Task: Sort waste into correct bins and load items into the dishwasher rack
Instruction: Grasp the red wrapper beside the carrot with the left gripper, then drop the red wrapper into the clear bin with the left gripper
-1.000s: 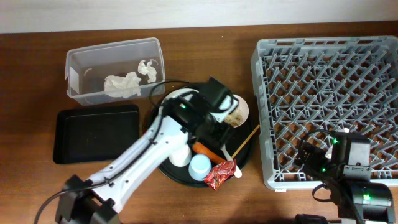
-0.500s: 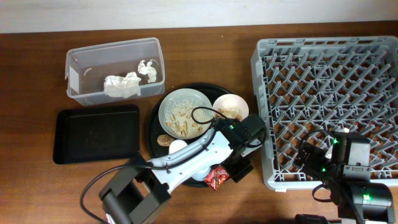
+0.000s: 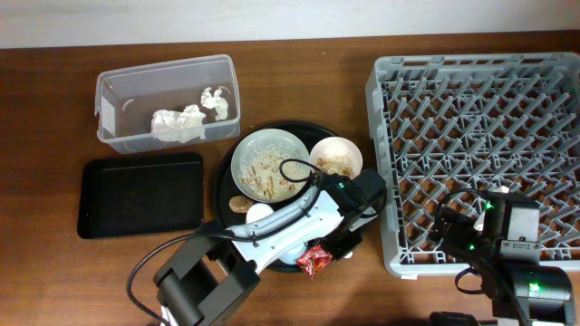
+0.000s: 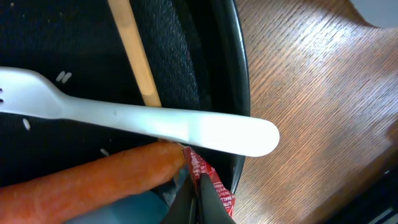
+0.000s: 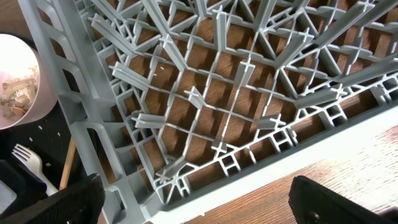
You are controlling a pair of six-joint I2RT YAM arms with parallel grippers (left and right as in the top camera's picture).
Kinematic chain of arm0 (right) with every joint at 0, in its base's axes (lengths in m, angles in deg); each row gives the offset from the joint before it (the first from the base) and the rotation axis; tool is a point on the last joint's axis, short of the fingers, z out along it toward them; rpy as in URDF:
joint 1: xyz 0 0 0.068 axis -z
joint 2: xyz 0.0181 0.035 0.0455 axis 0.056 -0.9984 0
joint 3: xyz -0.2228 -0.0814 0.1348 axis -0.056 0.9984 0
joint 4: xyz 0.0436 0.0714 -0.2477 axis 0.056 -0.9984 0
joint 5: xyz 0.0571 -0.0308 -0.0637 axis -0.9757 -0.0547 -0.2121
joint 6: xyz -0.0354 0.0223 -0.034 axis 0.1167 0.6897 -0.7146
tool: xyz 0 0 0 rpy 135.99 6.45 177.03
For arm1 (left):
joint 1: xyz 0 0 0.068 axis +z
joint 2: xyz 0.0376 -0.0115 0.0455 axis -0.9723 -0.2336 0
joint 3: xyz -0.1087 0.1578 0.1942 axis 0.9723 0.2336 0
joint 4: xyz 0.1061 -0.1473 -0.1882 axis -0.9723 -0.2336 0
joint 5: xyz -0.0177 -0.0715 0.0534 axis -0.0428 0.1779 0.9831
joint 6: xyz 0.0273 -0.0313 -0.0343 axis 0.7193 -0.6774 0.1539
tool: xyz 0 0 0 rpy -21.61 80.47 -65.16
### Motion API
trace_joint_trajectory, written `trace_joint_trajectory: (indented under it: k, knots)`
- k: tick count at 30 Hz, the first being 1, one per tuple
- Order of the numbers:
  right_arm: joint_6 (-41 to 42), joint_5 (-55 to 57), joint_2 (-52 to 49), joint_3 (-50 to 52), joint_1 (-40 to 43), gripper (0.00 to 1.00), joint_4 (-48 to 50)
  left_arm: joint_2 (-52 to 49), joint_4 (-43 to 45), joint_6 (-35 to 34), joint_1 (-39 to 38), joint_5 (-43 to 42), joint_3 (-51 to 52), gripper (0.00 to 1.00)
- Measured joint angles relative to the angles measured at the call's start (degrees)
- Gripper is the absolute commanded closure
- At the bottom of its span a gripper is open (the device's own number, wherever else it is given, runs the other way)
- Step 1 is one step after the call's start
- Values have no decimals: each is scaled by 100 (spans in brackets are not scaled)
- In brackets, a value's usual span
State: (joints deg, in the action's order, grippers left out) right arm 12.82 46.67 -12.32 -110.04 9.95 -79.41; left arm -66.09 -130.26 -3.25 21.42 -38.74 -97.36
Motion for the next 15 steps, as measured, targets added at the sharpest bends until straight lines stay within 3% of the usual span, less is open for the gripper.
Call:
trace_joint_trajectory:
  k: [15]
  knots:
    - [0, 0, 0, 0, 0, 2, -2, 706, 4, -2, 85, 1003, -2, 100]
